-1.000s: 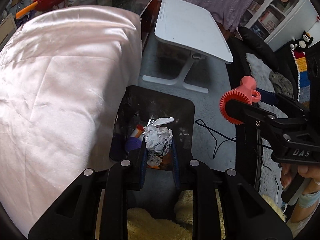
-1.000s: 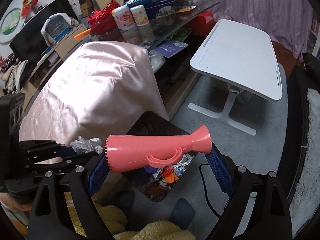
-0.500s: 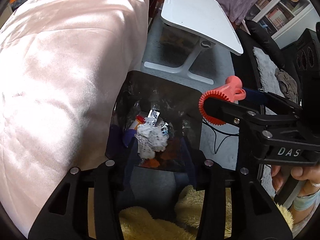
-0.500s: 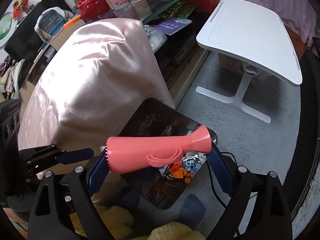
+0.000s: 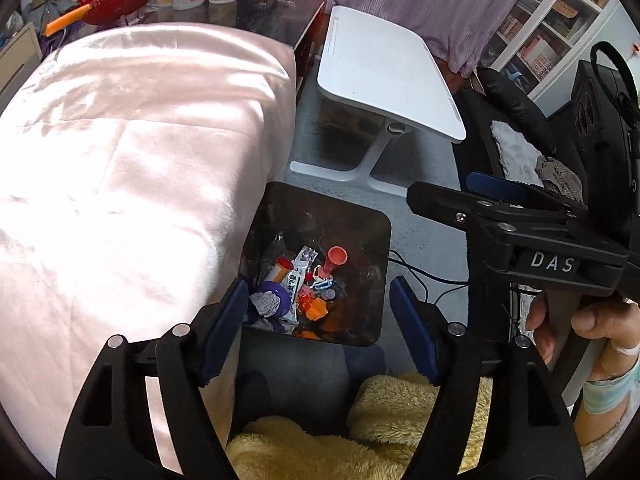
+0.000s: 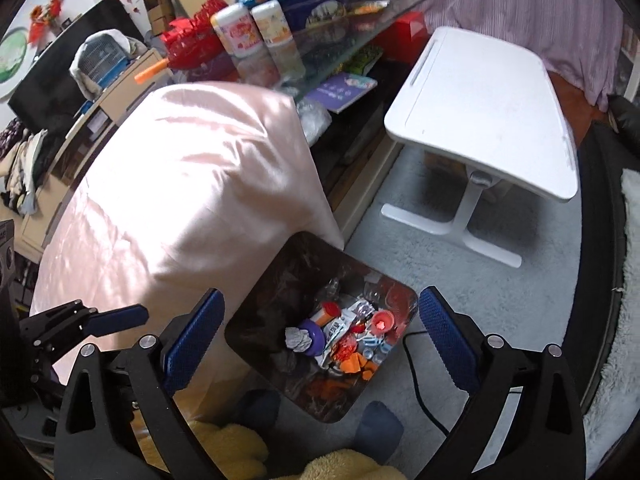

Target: Collect trash

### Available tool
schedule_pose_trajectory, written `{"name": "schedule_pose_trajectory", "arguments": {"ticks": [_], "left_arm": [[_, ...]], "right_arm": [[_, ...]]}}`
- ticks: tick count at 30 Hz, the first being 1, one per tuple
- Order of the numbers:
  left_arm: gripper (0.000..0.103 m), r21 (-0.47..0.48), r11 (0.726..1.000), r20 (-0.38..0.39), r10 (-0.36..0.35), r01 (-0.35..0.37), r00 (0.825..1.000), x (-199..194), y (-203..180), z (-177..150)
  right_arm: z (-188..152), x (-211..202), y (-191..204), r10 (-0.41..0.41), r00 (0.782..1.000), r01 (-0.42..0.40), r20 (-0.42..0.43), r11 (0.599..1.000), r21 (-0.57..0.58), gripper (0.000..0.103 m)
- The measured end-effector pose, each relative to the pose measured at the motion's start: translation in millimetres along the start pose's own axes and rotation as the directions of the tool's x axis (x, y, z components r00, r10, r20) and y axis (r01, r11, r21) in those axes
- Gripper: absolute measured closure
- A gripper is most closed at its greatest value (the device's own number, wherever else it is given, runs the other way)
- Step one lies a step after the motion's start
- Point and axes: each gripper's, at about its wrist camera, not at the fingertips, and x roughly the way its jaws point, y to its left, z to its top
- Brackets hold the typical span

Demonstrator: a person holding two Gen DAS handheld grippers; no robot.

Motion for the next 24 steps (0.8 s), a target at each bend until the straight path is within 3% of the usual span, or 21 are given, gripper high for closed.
{"name": "schedule_pose_trajectory", "arguments": {"ticks": [4,9,17,24], "left_arm": [[0.025,-0.013,0.999,0.072,0.040,-0.039,0.997,-40.0,4.0,-6.4],[0.009,-0.049,0.997,0.179,0.073,-0.065,0.981,-97.6,8.8,-22.0],[0.008,-0.116,0.982,0.329,0.178,-0.148,0.927,-178.7,11.6,-51.3],[0.008,-0.130,0.977,0.433,0.211,-0.171,0.876,-224.3,1.1,-76.6]], "right_arm": [[1.1,-42.6,16.3,-0.044,0.995,0.048,0.092,0.998,-0.039,0.004],[-6.2,-99.1,39.9,-0.080,0.973,0.096,0.215,0.993,-0.066,0.003],[-30.0,-165.5,82.6,-0.131,0.921,0.168,0.367,0.983,-0.071,0.003],[-58.8,-212.1,99.3,-0.182,0.870,0.216,0.459,0.976,-0.021,0.003]]}}
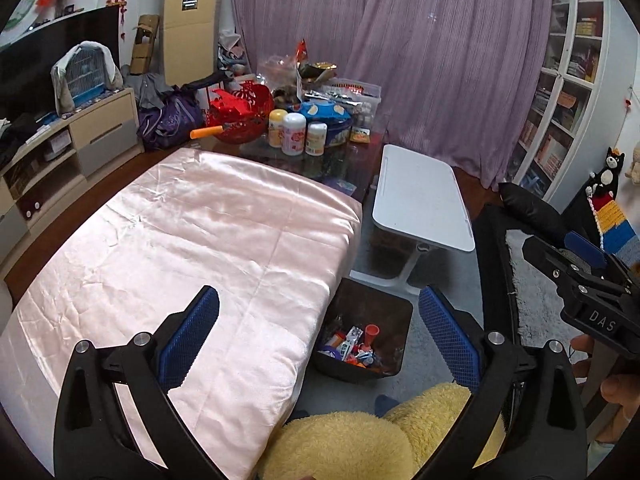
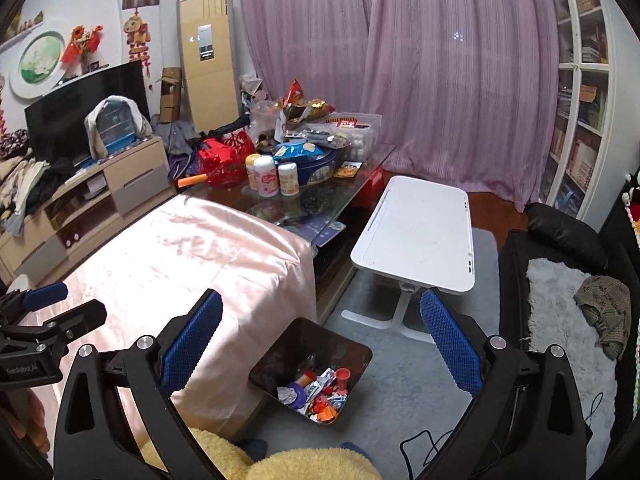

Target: Collect trash

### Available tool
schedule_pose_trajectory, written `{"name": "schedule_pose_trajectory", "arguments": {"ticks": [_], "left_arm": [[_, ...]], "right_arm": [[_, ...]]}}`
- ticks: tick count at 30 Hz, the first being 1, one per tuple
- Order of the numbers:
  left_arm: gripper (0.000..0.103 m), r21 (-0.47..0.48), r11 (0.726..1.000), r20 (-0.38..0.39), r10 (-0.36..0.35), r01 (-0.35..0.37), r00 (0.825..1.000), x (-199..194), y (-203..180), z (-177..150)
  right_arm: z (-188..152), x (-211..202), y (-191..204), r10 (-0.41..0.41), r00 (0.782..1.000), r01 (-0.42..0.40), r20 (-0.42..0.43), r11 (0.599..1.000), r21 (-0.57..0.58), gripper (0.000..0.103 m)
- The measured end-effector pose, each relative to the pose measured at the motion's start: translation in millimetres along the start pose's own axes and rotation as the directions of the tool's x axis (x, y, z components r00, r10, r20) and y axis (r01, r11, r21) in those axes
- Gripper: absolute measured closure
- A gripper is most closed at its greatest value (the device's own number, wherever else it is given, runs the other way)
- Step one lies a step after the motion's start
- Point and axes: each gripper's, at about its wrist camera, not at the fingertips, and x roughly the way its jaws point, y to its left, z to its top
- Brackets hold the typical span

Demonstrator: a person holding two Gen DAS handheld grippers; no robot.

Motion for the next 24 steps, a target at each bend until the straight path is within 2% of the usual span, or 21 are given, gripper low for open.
{"name": "schedule_pose_trajectory", "arguments": {"ticks": [10,24], "left_arm": [[0.008,0.019,1.000,0.138,0.015,-0.018,0.990,-40.6,-7.4,-1.7],[0.008,0.028,0.999,0.236,0.018,-0.025,0.972,-53.6,-18.4,-7.1]], "right_arm": [[-8.8,-53.1,4.0,-0.083,0.989,0.081,0.126,0.997,0.017,0.003],[-16.7,-57.6,12.3,-0.095,0.978,0.091,0.185,0.995,0.031,0.003]]}}
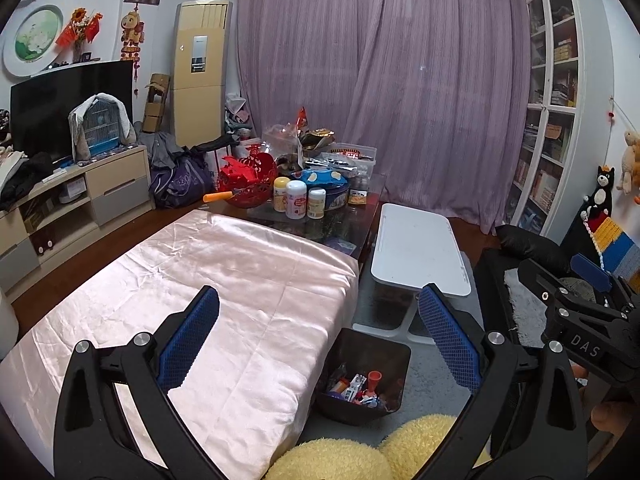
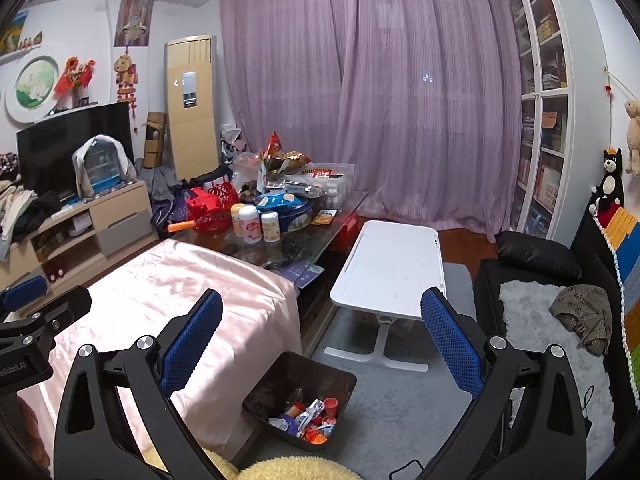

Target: Collect trash

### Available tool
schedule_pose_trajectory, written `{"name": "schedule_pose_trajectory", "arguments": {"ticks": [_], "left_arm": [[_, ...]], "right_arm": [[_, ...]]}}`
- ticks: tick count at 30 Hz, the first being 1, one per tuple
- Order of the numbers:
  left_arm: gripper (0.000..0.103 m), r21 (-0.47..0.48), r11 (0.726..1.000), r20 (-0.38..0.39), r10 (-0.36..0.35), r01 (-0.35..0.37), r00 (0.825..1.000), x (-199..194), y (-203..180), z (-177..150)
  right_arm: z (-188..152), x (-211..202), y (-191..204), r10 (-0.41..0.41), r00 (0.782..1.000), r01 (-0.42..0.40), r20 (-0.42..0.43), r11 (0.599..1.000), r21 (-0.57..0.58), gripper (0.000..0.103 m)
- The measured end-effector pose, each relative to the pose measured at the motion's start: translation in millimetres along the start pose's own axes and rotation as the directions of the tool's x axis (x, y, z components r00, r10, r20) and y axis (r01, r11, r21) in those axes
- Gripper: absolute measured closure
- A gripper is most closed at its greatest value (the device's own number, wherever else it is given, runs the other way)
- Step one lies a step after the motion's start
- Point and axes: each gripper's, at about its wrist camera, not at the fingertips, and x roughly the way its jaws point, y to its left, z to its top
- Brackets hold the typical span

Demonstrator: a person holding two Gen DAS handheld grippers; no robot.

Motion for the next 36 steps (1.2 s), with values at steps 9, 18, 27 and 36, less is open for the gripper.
{"name": "schedule_pose_trajectory", "arguments": {"ticks": [9,18,27,36], "left_arm": [[0.008,0.016,1.000,0.008,-0.015,0.015,1.000,5.4,-4.1,-5.7],[0.008,0.023,0.999,0.009,-0.042,0.042,0.999,11.8,-4.3,-10.0],[0.008,0.016,0.998,0.018,-0.056,0.056,0.998,14.7,-3.7,-9.2],[0.008,0.019,0.998,0.025,-0.059,0.059,0.998,14.9,-4.6,-6.2]], "right_arm": [[-3.3,1.3,2.8,-0.019,1.000,0.019,-0.001,1.000,-0.005,0.003],[-4.2,5.5,3.2,-0.031,0.999,0.031,-0.007,0.999,-0.005,0.003],[-4.7,8.6,2.4,-0.058,0.998,0.058,0.002,0.998,0.000,0.003],[-5.5,9.1,2.6,-0.057,0.998,0.057,0.002,0.998,-0.004,0.003]]}}
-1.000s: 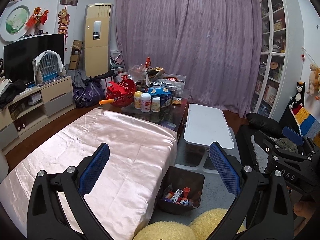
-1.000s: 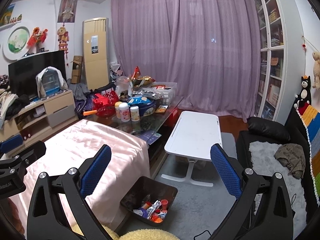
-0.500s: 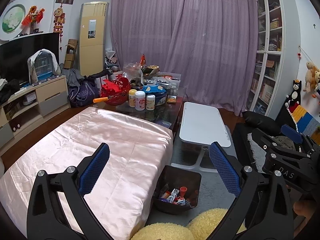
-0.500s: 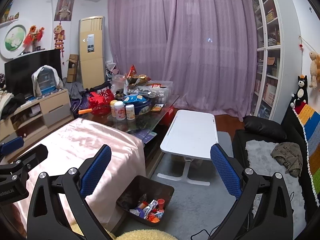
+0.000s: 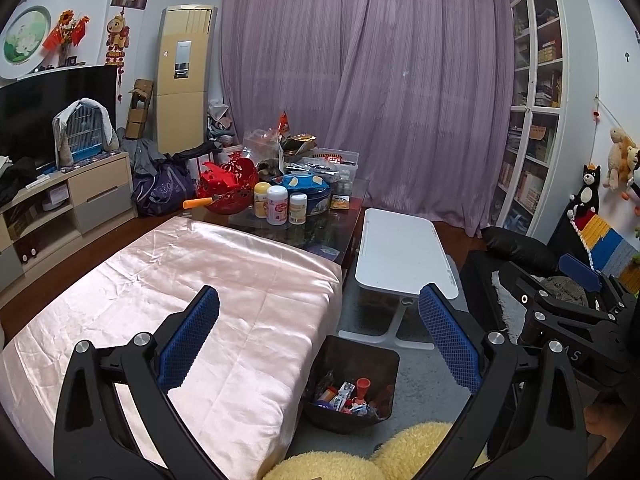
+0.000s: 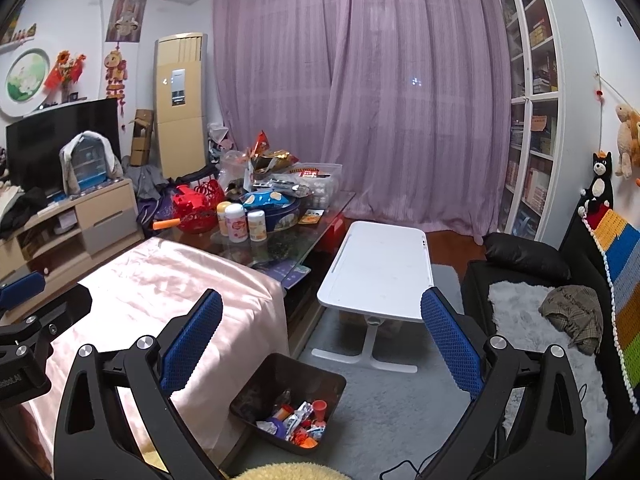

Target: Collect trash

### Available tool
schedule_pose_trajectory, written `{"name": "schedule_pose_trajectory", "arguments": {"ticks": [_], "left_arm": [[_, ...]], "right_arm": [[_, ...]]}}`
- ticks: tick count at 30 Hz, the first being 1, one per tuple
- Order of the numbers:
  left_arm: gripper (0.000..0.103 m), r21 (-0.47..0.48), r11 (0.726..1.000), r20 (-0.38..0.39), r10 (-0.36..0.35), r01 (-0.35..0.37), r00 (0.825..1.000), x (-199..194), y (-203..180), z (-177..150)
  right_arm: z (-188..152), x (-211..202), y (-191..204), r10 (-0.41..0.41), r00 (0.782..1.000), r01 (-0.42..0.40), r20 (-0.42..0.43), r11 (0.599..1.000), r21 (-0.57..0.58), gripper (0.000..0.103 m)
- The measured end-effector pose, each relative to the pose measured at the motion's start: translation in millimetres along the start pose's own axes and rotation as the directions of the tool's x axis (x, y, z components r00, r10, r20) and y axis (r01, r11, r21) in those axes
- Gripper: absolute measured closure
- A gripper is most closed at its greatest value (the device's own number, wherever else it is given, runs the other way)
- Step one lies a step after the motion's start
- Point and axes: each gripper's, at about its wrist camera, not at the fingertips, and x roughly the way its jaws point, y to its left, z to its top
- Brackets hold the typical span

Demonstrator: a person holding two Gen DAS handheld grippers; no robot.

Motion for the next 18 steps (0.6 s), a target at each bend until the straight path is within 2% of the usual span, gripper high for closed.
{"name": "schedule_pose_trajectory", "arguments": {"ticks": [18], "left_arm": [[0.008,0.000,1.000,0.000,0.021,-0.021,1.000,2.1,-0.7,1.6]], "right_arm": [[5.4,-0.7,1.8,0.010,1.000,-0.010,0.009,1.000,0.001,0.003]]}}
